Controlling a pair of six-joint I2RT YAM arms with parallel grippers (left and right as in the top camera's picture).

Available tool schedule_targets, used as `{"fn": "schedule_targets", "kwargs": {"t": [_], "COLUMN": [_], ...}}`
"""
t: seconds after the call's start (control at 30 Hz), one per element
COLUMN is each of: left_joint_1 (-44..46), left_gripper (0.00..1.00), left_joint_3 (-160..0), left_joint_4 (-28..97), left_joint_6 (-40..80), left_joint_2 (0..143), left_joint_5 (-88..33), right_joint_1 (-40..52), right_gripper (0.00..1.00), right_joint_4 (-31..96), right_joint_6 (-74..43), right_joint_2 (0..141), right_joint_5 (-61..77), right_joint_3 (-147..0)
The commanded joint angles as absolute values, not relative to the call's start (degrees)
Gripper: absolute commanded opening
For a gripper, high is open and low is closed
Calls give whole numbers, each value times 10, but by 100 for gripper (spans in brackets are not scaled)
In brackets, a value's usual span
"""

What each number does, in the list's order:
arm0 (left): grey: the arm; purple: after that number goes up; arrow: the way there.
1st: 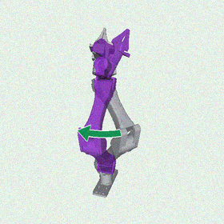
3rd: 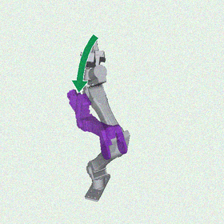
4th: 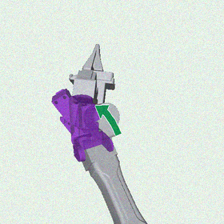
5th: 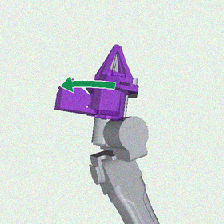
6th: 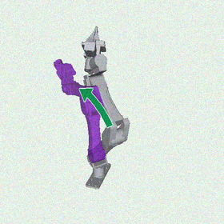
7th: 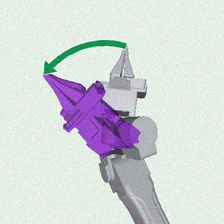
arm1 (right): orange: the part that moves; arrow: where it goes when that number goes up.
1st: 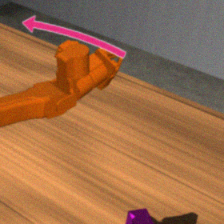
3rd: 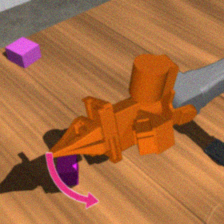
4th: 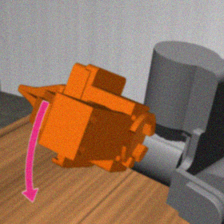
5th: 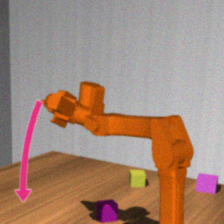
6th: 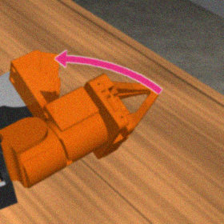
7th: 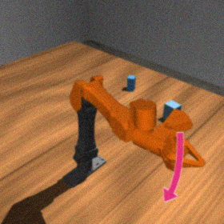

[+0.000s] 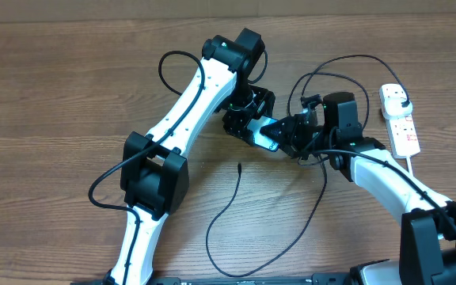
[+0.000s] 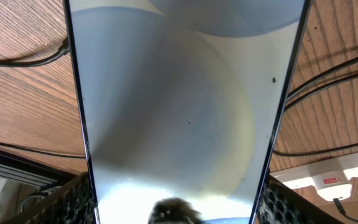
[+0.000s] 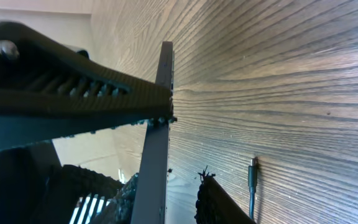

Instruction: Plug charger to phone and switch on socket

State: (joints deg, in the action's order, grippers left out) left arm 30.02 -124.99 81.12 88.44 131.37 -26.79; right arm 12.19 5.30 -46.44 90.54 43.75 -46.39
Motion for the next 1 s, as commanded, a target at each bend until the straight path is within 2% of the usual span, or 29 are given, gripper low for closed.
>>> {"fn": "schedule_targets", "kwargs": {"t": [0.0,0.2,0.7,0.77,0.83,0.87,0.93,0.97], "left_joint_1": [305,308,313,313,313,313,313,313], "left_gripper": [4,4,4,8,16,32,55,85], "left_joint_3": [-1265,-1265,-1265,-1265,-1265,-1265,-1265,-1265], "left_joint_4": [812,812,812,811,812,812,812,811], "left_joint_6": [898,898,889,888,887,887,887,884], "left_joint_2": [1311,1311,1311,1311,1311,1311,1311,1311], "left_joint_5": [-281,-281,-263,-259,-254,-249,-249,-248], "right_joint_1": [135,138,138,138,138,138,138,138], "right_gripper": [27,26,4,4,4,4,4,4], "right_joint_4": [48,48,48,48,48,48,48,48], "right_joint_6": [-454,-454,-455,-456,-460,-465,-465,-465], "right_joint_2": [903,903,903,903,903,903,903,903], "right_joint_5": [418,410,405,405,405,405,405,405], "right_joint_3": [-471,-471,-471,-471,-471,-471,-471,-471]}}
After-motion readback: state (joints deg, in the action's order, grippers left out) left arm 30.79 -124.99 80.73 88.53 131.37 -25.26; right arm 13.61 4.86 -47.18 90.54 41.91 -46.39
